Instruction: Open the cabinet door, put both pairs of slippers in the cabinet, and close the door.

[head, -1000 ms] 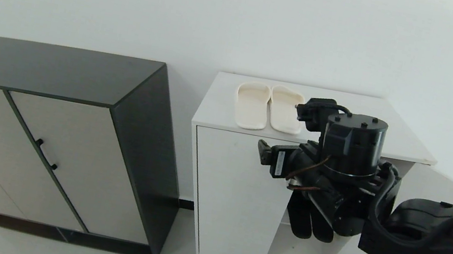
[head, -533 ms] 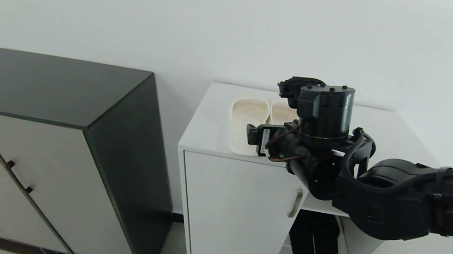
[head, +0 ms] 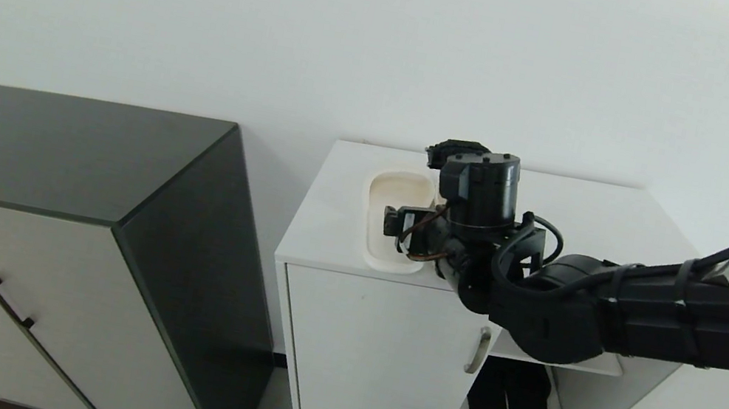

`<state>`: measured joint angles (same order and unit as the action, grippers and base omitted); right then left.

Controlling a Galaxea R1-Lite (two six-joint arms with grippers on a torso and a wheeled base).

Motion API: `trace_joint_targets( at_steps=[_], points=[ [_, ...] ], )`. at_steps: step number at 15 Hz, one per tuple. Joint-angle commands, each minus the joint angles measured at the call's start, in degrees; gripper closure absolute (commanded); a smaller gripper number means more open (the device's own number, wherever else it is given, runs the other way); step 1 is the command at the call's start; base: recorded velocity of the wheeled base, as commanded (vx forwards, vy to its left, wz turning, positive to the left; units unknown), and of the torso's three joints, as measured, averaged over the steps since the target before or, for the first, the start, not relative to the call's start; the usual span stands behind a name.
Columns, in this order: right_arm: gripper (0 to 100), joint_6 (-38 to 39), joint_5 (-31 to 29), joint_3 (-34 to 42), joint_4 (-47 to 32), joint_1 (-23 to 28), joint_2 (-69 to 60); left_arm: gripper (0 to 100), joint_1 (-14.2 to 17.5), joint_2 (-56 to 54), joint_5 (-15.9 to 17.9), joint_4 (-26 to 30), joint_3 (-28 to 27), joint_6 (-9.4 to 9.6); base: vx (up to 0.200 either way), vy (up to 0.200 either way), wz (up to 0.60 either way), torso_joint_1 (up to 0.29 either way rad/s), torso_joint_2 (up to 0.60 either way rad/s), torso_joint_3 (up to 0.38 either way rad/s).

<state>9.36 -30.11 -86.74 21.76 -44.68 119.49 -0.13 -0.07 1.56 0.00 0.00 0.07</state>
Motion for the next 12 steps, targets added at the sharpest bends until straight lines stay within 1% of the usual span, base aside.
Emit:
trace_joint_targets(
  at_steps=[1,6,10,12],
  points=[
    [0,-0.2,0.0,-3.5,-0.3,0.4,2.2,100,0.0,0.1,0.0,0.0,0.0,0.01,0.0,0.0,0.0,0.0,0.0,0.0],
    [0,-2.3,-0.1,-10.2,-1.1,2.0,6.3,100,0.0,0.1,0.0,0.0,0.0,0.01,0.0,0.0,0.0,0.0,0.0,0.0],
    [0,-3.8,-0.1,-18.7,-5.2,2.8,10.7,100,0.0,0.1,0.0,0.0,0.0,0.01,0.0,0.0,0.0,0.0,0.0,0.0],
    [0,-3.9,-0.1,-21.7,-5.6,2.9,12.2,100,0.0,0.1,0.0,0.0,0.0,0.01,0.0,0.0,0.0,0.0,0.0,0.0]
  ],
)
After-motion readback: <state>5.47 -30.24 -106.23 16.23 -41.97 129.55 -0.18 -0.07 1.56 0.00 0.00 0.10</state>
